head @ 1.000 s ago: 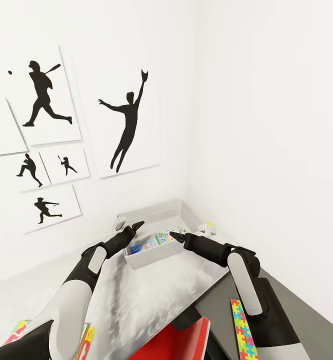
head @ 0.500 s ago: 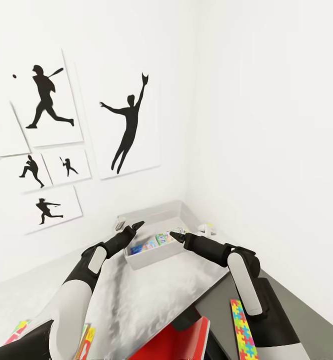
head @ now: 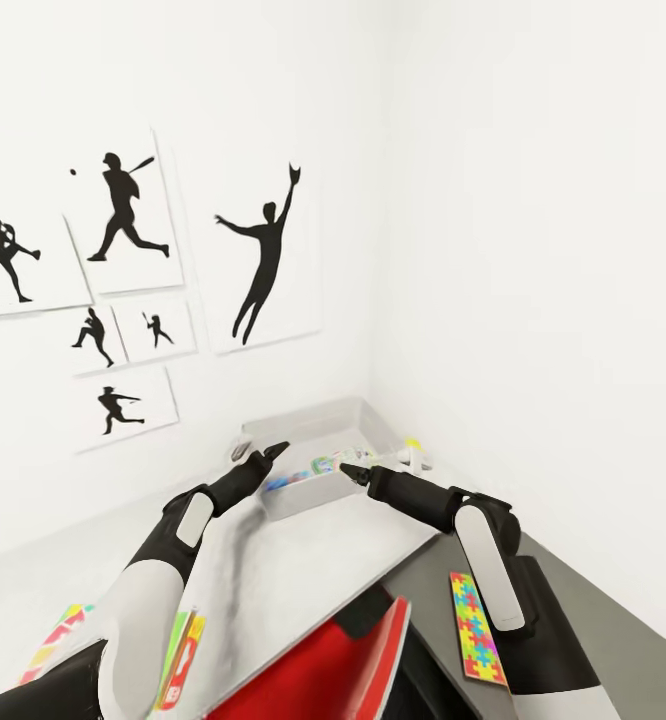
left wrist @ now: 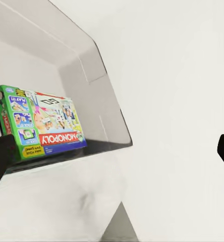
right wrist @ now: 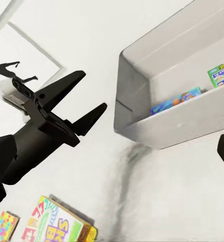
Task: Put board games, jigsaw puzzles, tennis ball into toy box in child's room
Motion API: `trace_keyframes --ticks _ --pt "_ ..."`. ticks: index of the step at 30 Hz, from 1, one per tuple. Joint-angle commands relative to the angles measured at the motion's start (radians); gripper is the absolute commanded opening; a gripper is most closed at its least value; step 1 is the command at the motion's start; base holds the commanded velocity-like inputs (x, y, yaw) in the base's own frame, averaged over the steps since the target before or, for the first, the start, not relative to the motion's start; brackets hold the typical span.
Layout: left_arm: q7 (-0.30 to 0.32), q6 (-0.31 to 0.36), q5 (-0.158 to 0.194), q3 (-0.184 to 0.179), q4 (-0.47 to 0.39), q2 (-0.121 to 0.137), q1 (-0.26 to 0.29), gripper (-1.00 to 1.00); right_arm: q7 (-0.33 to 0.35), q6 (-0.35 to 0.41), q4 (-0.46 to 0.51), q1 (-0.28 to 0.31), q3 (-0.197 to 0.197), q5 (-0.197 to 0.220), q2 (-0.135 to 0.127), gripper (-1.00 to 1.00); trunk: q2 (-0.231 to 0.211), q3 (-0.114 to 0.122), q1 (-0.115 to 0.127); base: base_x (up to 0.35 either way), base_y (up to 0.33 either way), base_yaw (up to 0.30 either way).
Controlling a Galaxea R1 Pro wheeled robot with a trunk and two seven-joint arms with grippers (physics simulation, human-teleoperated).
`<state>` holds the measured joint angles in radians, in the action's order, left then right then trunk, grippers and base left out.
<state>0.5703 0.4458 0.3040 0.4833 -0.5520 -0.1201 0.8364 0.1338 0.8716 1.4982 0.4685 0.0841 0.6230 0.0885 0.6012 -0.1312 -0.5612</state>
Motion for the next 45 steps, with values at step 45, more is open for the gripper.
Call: trace_keyframes --ticks 45 --pt "0.035 0.013 0.003 0.005 0.000 0.000 0.001 1.00 0.010 0.006 0.003 0.001 -0.001 -0.008 0.000 1.00 0.002 0.061 0.000 -0.207 0.035 0.001"
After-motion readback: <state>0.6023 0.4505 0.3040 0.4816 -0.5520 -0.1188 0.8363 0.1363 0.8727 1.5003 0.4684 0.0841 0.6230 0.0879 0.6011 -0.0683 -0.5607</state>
